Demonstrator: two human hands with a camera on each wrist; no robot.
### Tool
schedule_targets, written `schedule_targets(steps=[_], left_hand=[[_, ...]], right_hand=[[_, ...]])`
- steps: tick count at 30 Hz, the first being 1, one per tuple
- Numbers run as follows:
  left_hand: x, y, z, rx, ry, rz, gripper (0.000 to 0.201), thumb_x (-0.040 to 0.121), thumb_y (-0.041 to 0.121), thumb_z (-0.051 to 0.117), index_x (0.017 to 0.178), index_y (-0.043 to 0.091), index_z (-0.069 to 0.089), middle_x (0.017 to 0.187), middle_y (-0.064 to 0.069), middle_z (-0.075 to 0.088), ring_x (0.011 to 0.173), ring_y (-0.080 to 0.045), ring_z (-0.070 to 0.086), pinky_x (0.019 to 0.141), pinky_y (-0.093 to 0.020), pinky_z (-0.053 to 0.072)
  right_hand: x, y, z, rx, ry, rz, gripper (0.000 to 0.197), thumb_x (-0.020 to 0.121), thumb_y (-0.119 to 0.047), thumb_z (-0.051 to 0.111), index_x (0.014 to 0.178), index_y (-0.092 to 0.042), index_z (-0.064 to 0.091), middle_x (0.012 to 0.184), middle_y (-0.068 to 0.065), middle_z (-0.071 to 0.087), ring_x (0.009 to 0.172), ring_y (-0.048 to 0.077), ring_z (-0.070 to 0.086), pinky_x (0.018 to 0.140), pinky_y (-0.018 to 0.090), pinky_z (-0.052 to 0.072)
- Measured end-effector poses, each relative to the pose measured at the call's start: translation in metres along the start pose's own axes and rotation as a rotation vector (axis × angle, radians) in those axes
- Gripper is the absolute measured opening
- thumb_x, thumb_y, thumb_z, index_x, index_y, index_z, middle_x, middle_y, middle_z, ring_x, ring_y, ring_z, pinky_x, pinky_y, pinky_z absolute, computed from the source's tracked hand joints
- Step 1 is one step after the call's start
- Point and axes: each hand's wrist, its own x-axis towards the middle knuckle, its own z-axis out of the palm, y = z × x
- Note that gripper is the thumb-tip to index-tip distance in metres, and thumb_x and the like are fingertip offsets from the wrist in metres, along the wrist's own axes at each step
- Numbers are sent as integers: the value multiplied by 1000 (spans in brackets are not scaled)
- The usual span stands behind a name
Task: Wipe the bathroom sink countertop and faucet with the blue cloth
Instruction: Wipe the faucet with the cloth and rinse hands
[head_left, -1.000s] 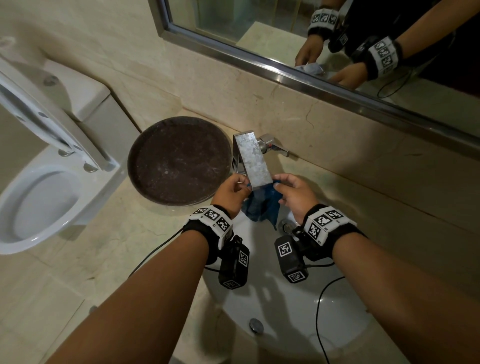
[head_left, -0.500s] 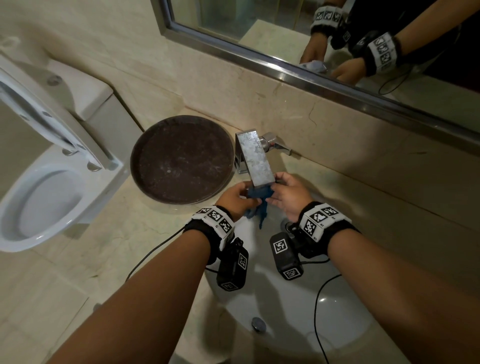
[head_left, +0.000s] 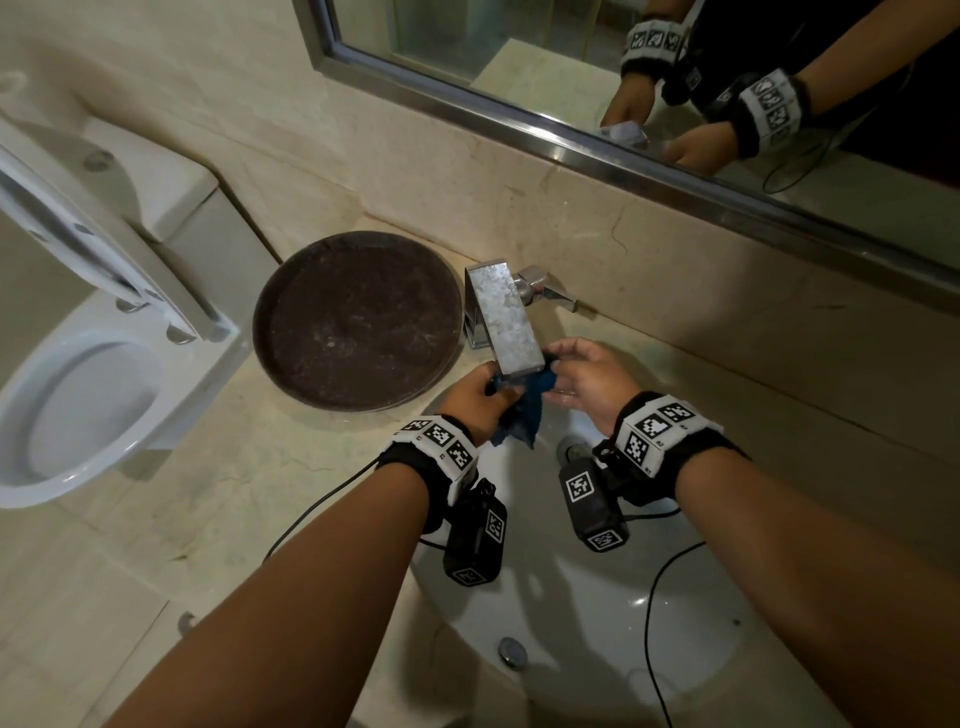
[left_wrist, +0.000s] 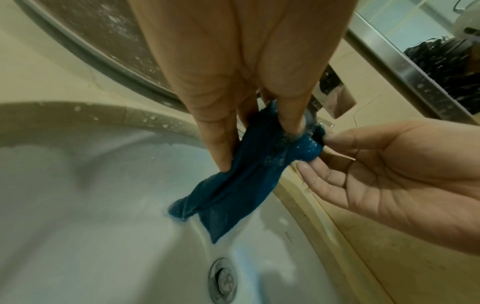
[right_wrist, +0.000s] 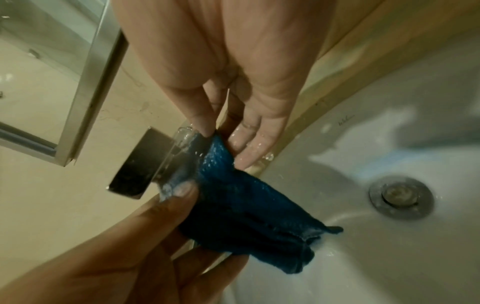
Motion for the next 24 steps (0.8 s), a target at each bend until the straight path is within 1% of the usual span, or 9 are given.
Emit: schedule_targets(steps=[3, 6, 9, 12, 14, 17, 19, 22, 24], left_hand=[[-2, 1, 0, -31, 5, 12, 11, 94, 14, 54, 93, 25, 53, 103, -9, 62, 107, -34, 59, 95, -55, 46], [-2, 0, -2, -45, -1, 9, 20, 94, 12, 53, 81, 28, 50, 94, -4, 60, 105, -33, 59, 95, -56, 46], [-3, -1, -4, -37, -12, 13, 17, 93, 14, 54, 86, 29, 53, 100, -8, 62, 105, -33, 59, 94, -56, 47], [-2, -4, -5, -36, -14, 14, 13, 93, 17, 55, 90, 29, 55, 107, -15, 62, 107, -36, 59, 94, -58, 46], [-1, -4, -6, -36, -14, 15, 9, 93, 19, 55, 88, 27, 55, 105, -17, 62, 106, -38, 59, 92, -59, 46], [-2, -4, -7, -44, -9, 9, 13, 94, 16, 54, 84, 24, 52, 98, -17, 60, 105, -43, 57, 91, -61, 45], [-4, -3, -8, -45, -9, 13, 15, 94, 14, 53, 83, 23, 51, 98, -18, 59, 105, -45, 57, 92, -62, 44], [-6, -3, -8, -54, -8, 13, 16, 94, 11, 53, 82, 22, 50, 97, -18, 58, 103, -41, 58, 93, -61, 44], [-6, -5, -8, -50, -3, 9, 16, 94, 12, 54, 82, 23, 52, 96, -17, 60, 104, -43, 58, 92, -60, 45]], right_hand=[[5, -8, -8, -149, 102, -54, 29, 90, -1, 48, 113, -19, 51, 112, 4, 57, 91, 19, 61, 81, 34, 54], [10, -17, -12, -204, 223, -148, 42, 87, 0, 52, 122, -23, 46, 125, -4, 51, 97, 15, 57, 89, 41, 53], [13, -24, -10, -214, 243, -198, 46, 86, 1, 52, 124, -24, 45, 129, -8, 48, 87, 9, 56, 89, 43, 53], [13, -26, -7, -266, 204, -196, 44, 85, -2, 51, 120, -28, 49, 130, -7, 49, 104, 17, 57, 93, 46, 50], [12, -25, -6, -278, 203, -190, 45, 85, -2, 51, 120, -29, 49, 132, -7, 49, 104, 18, 57, 89, 41, 51], [9, -22, -6, -256, 175, -194, 48, 84, 1, 50, 124, -27, 47, 136, -7, 46, 96, 20, 60, 72, 29, 48], [7, -22, -6, -242, 174, -199, 51, 85, 3, 49, 127, -25, 45, 136, -6, 44, 97, 18, 60, 72, 25, 49], [2, -22, -5, -223, 188, -209, 59, 84, 5, 49, 132, -26, 40, 132, -3, 47, 93, 11, 55, 78, 27, 51], [1, -21, -3, -234, 193, -214, 62, 83, 6, 49, 134, -28, 39, 125, -2, 48, 88, 6, 53, 72, 23, 49]])
